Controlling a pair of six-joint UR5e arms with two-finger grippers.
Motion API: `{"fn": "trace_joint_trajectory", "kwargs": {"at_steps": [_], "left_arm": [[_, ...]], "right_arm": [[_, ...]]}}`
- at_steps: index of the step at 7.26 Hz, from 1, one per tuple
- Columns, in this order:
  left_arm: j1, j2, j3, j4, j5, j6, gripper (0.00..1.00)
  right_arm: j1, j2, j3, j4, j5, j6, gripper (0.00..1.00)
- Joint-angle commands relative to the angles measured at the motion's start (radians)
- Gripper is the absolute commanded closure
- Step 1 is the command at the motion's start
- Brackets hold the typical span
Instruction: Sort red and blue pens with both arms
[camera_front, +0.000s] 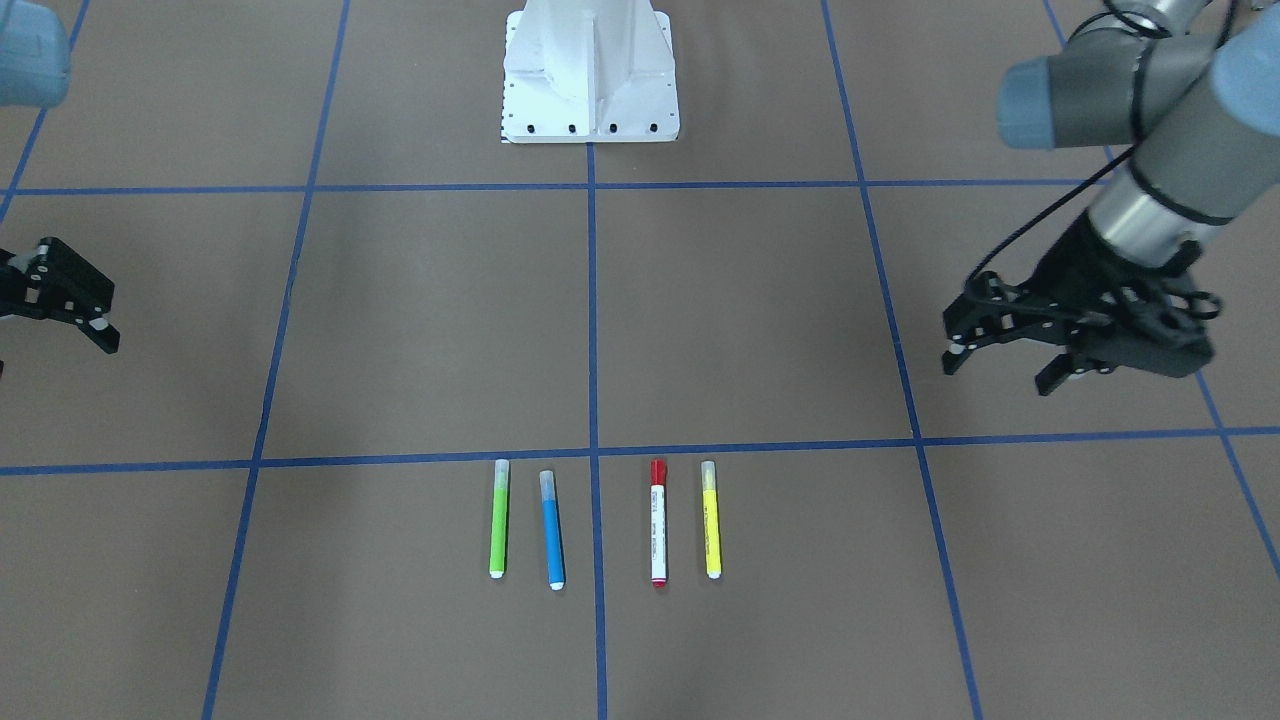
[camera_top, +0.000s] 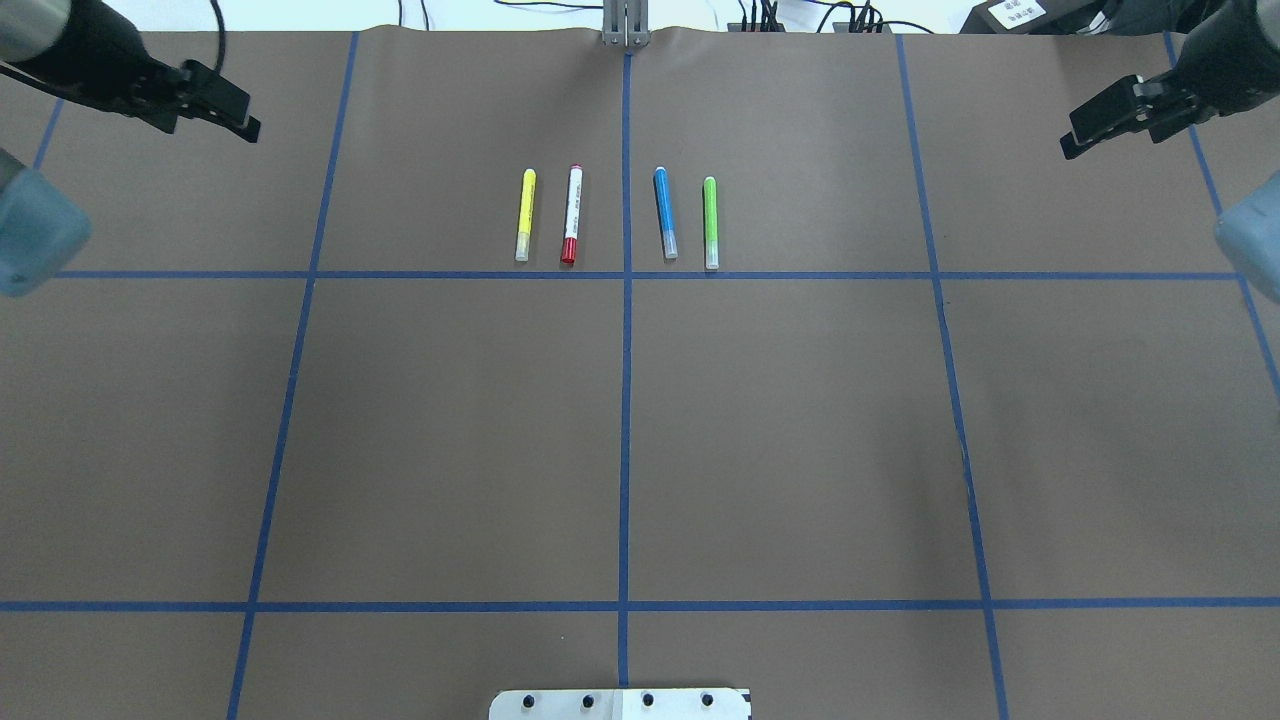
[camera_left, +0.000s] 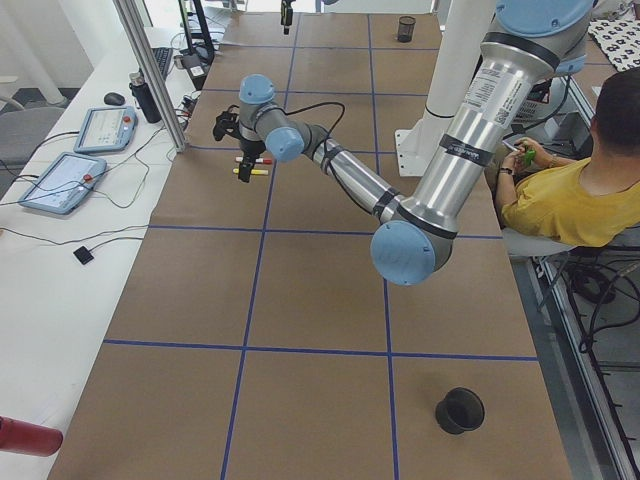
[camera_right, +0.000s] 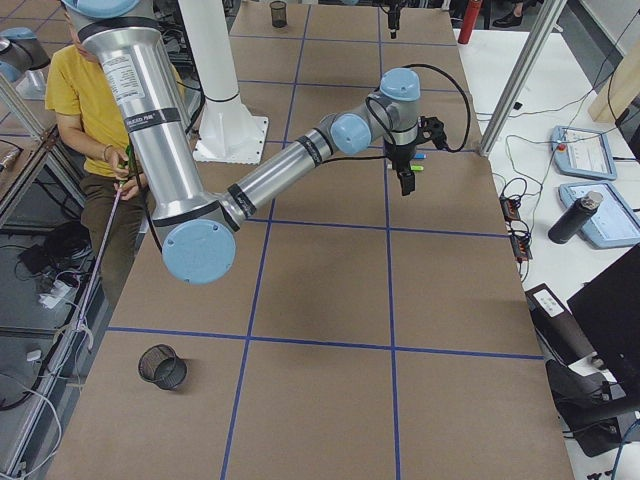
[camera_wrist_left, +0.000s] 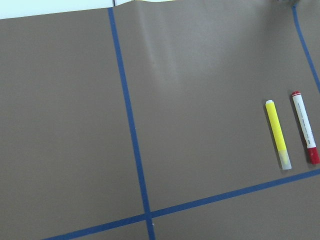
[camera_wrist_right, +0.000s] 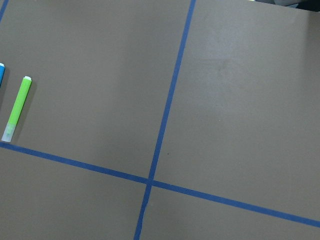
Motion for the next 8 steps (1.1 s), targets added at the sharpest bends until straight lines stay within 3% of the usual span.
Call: {"fn": "trace_joint_trajectory", "kwargs": {"at_steps": [1,3,4,6,8], "left_arm": [[0.138,-0.125,0.094,-0.014,0.046,-0.058,0.00],[0.159,-0.148,0.115,-0.010,0.084,-0.197,0.00],[0.195,-0.194,0.162,-0.019,0.171,-0.321,0.00],[0.206,-0.329,0.345,-0.031,0.175,-0.376,0.00],[0.209,-0.401,0.543,-0.181,0.175,-0.371,0.02]], "right_arm": [[-0.057,0.000,-0.010,0.028,-0.040,0.061,0.00],[-0.065,0.002,-0.011,0.028,-0.044,0.066,0.00],[-0.066,0.000,-0.011,0.028,-0.044,0.066,0.00],[-0.066,0.000,-0.011,0.028,-0.045,0.066,0.00],[-0.068,0.000,-0.011,0.028,-0.045,0.066,0.00]]}}
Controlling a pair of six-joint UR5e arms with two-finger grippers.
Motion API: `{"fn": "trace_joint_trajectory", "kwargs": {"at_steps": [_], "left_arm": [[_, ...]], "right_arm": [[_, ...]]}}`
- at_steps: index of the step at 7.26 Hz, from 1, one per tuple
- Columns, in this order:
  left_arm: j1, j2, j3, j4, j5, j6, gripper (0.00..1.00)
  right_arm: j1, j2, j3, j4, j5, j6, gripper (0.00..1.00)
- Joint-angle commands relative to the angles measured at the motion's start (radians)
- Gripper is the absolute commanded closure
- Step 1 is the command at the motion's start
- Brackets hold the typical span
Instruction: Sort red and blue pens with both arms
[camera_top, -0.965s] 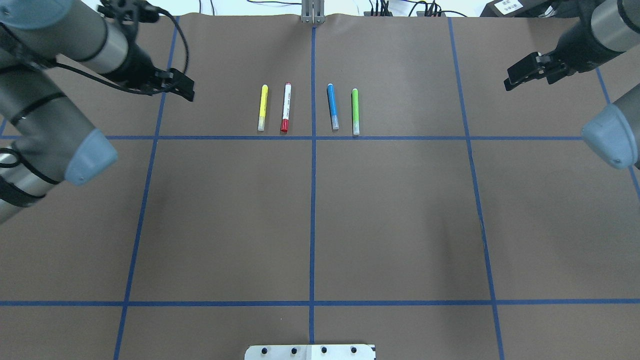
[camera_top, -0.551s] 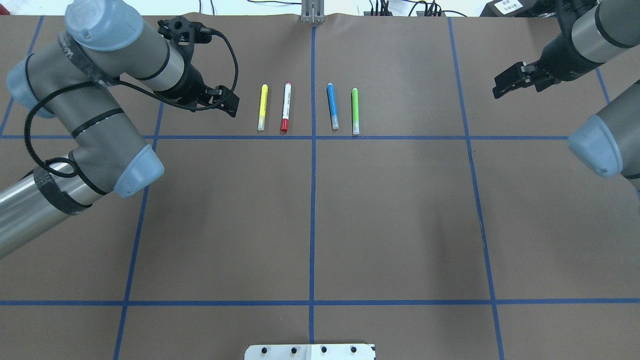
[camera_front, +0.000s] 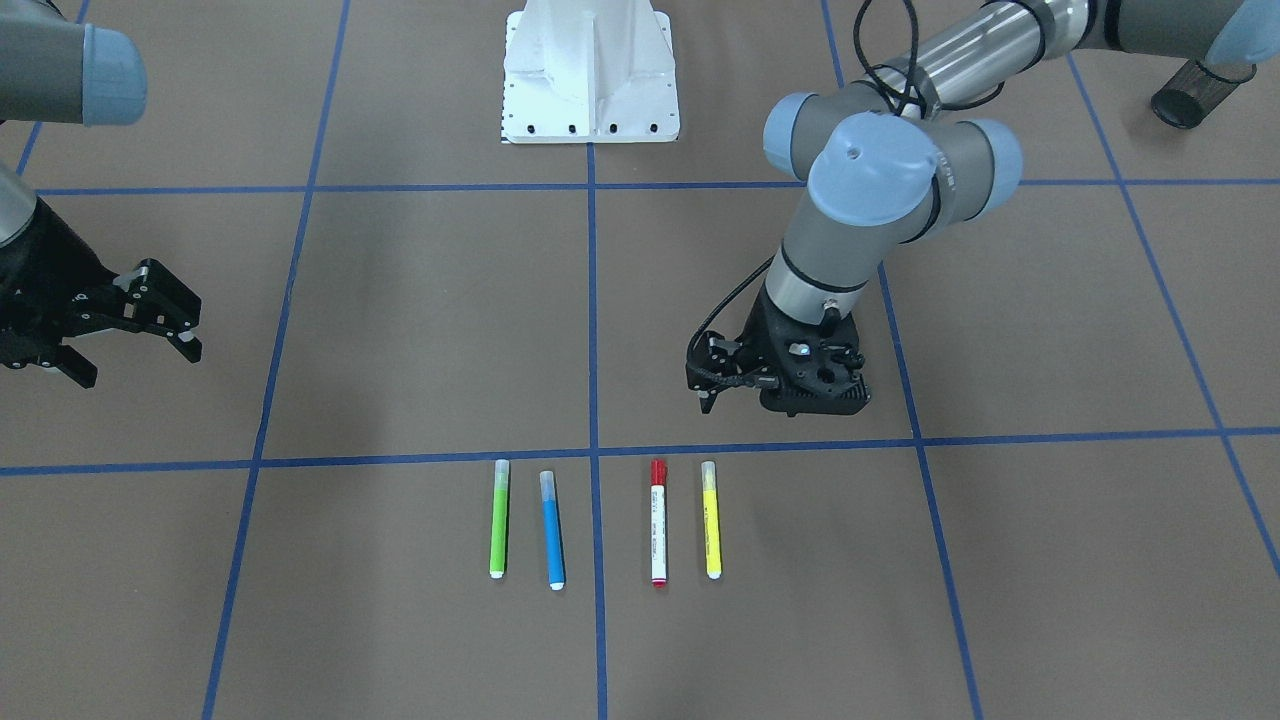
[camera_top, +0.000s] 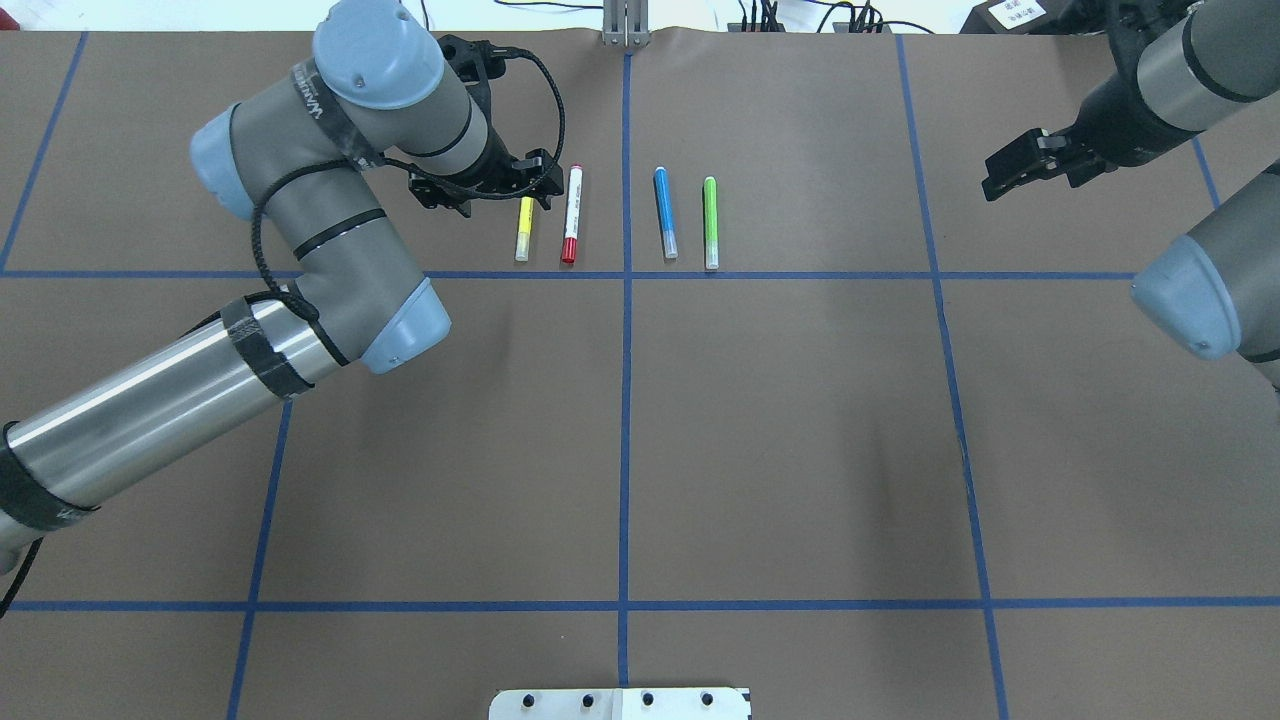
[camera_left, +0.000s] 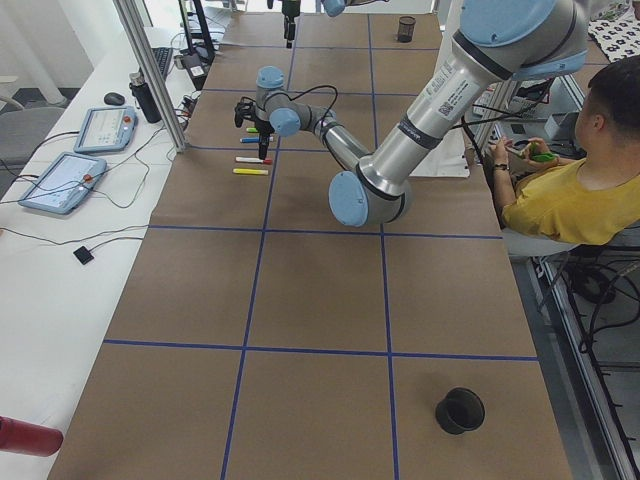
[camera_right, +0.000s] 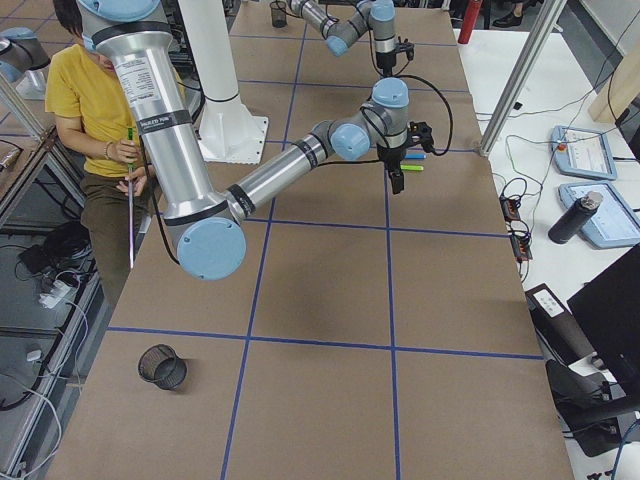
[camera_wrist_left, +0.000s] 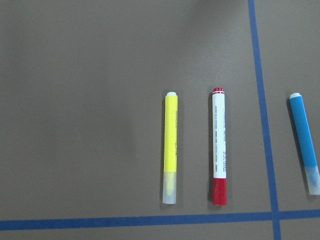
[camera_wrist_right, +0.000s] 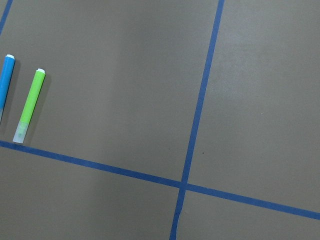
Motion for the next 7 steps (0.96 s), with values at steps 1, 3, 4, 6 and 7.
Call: {"fn": "trace_joint_trajectory", "kwargs": {"at_steps": [1,3,4,6,7], "left_arm": [[0.016,-0.090,0.212,-0.127,0.003,0.000,0.09],[0.052,-0.103,0.228,-0.130,0.005,0.000,0.24],[0.066,-0.103,0.234,-0.130,0.005,0.000,0.30],[0.079,-0.105,0.245,-0.130,0.005,0.000,0.42],[0.079,-0.121,0.269,-0.130,0.006,0.001,0.46]], "right_arm": [[-0.004,0.000,-0.003,0.000,-0.003,0.000,0.00],[-0.010,0.000,-0.005,0.000,-0.012,0.000,0.00],[-0.012,0.000,-0.006,0.000,-0.012,0.000,0.00],[-0.012,0.000,-0.008,0.000,-0.012,0.000,0.00],[-0.013,0.000,-0.008,0.000,-0.012,0.000,0.00]]}}
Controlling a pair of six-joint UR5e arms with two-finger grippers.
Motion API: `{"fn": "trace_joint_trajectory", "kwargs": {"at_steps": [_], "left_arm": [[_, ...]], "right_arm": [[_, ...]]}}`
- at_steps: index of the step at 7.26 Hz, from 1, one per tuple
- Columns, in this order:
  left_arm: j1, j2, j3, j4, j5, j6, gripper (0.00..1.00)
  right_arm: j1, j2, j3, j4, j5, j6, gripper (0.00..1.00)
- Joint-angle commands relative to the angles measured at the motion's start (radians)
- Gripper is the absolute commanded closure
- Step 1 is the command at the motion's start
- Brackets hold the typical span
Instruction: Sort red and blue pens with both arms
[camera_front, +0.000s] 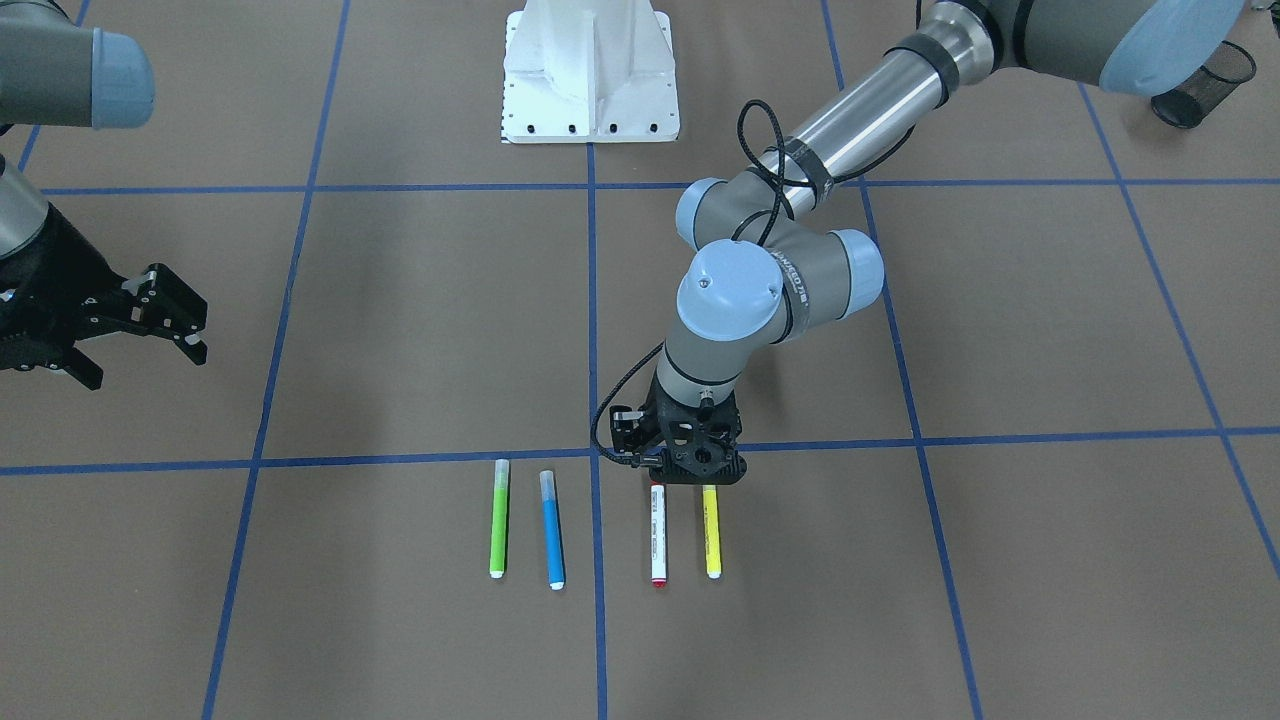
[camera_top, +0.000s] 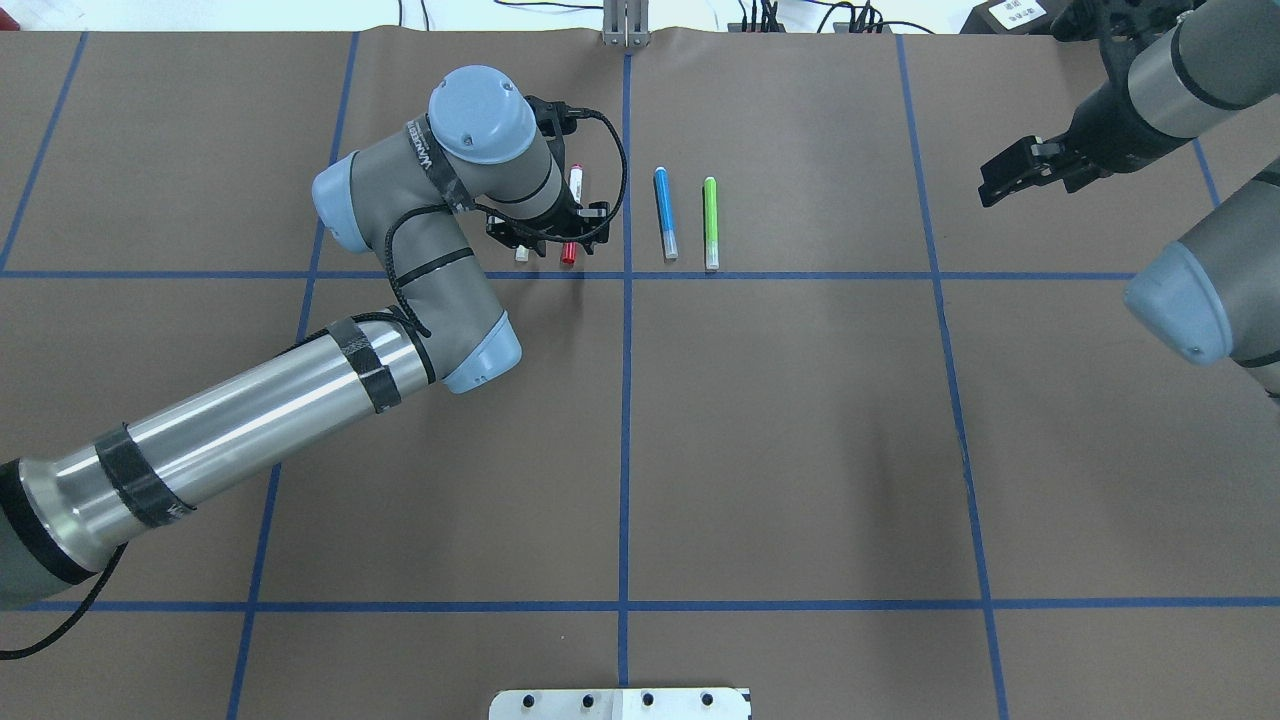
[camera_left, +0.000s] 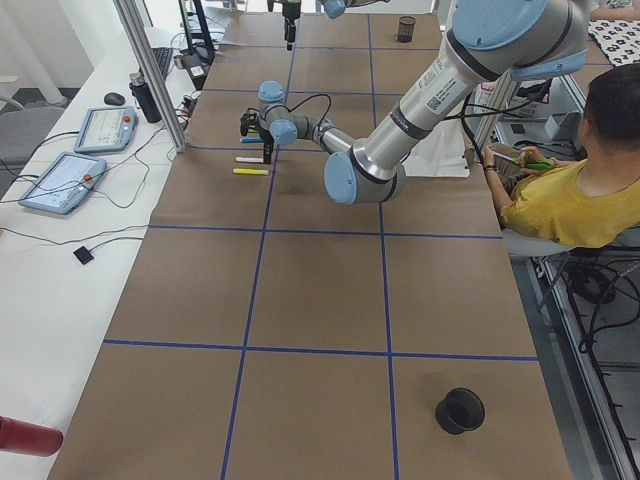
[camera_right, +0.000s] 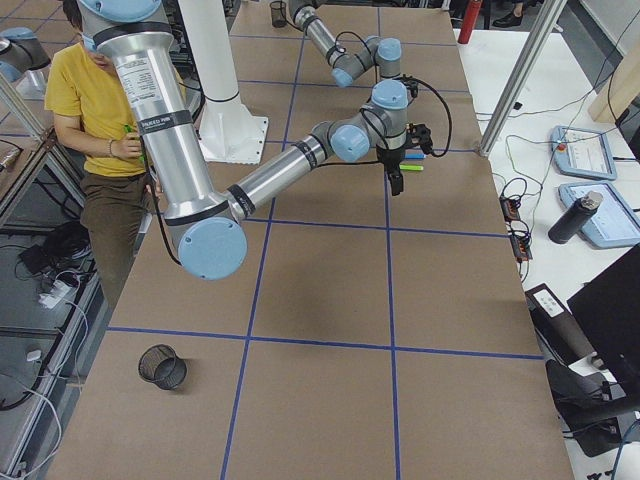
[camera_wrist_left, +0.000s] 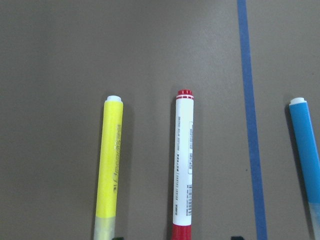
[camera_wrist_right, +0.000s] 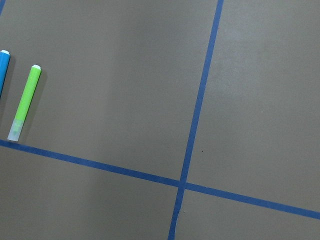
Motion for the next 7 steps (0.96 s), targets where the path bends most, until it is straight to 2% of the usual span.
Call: {"fn": "trace_joint_trajectory", "kwargs": {"at_steps": [1,2,7], "left_arm": [[0.003,-0.021,0.036,-0.002,0.007,0.001,0.48],[0.003,-0.021,0.037,-0.002,0.007,0.001,0.51],[0.003,-0.021,0.053,0.000,0.007,0.003,0.53]], "right_arm": [[-0.001,0.000,0.000,0.000,0.000,0.000,0.00],[-0.003,0.000,0.000,0.000,0.000,0.000,0.00],[-0.004,0.000,0.001,0.000,0.000,0.000,0.00]]}}
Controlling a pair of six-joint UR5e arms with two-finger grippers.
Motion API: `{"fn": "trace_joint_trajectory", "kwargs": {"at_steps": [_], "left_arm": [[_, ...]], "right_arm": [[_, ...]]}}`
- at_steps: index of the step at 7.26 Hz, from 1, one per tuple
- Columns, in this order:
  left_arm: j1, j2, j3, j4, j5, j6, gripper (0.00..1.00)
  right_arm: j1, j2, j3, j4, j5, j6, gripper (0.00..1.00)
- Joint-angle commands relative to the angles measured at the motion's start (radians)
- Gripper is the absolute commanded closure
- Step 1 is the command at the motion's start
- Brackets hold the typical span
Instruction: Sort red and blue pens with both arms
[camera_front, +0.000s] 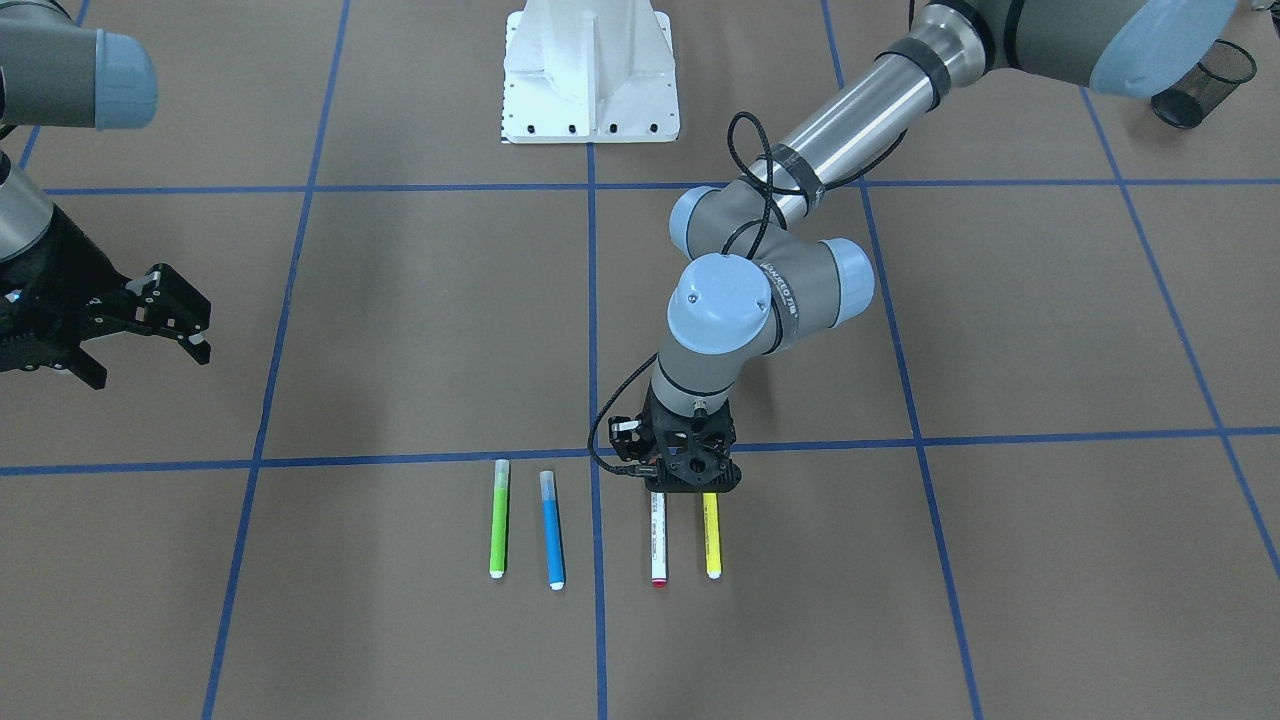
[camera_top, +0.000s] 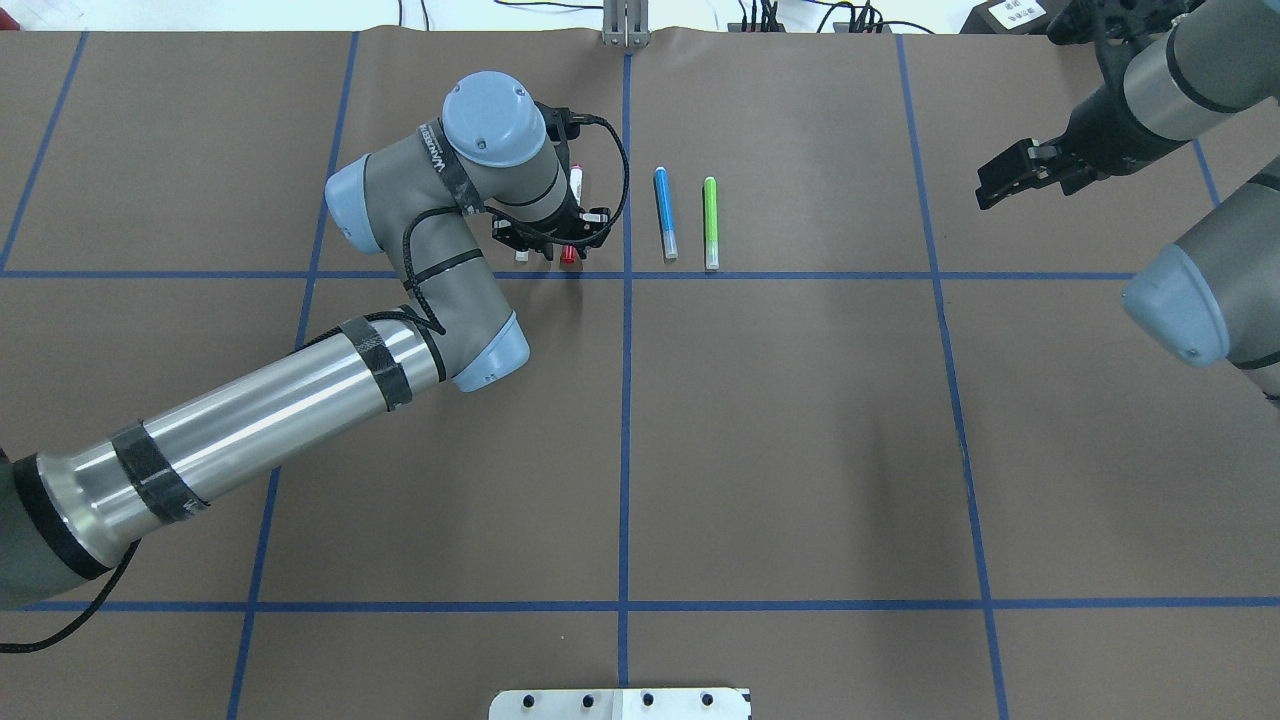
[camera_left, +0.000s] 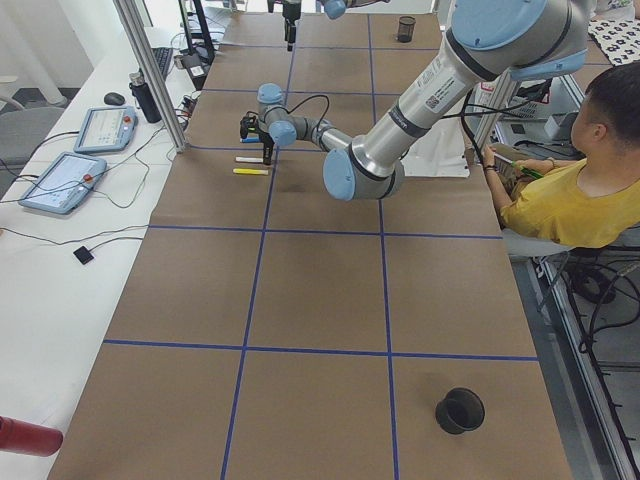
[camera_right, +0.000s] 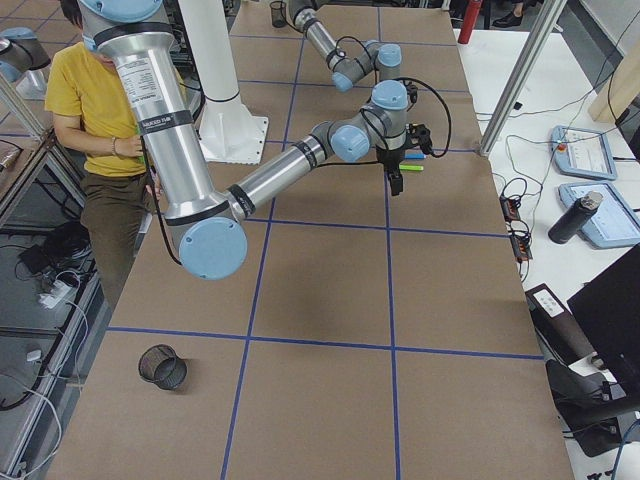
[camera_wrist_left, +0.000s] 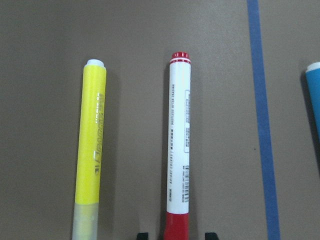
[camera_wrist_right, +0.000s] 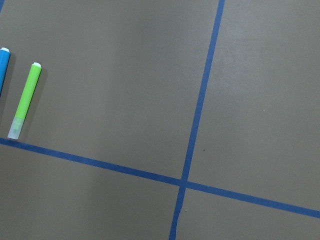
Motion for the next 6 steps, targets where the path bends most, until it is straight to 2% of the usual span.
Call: {"fn": "trace_joint_trajectory", "kwargs": {"at_steps": [1,3,4,5,6], "left_arm": [[0.003,0.000,0.007,0.001,0.000,0.000,0.54],[0.008,0.000,0.011,0.001,0.000,0.000,0.55],[0.009,0.000,0.010,0.001,0.000,0.000,0.62],[0.009,0.000,0.010,0.001,0.000,0.000,0.74],[0.009,0.000,0.010,0.001,0.000,0.000,0.96]], "right_arm": [[0.000,0.000,0.001,-0.001,0.002,0.000,0.00],[0.000,0.000,0.001,-0.001,0.002,0.000,0.00],[0.000,0.000,0.001,-0.001,0.002,0.000,0.00],[0.000,0.000,0.001,0.001,0.002,0.000,0.00],[0.000,0.000,0.001,-0.001,0.002,0.000,0.00]]}}
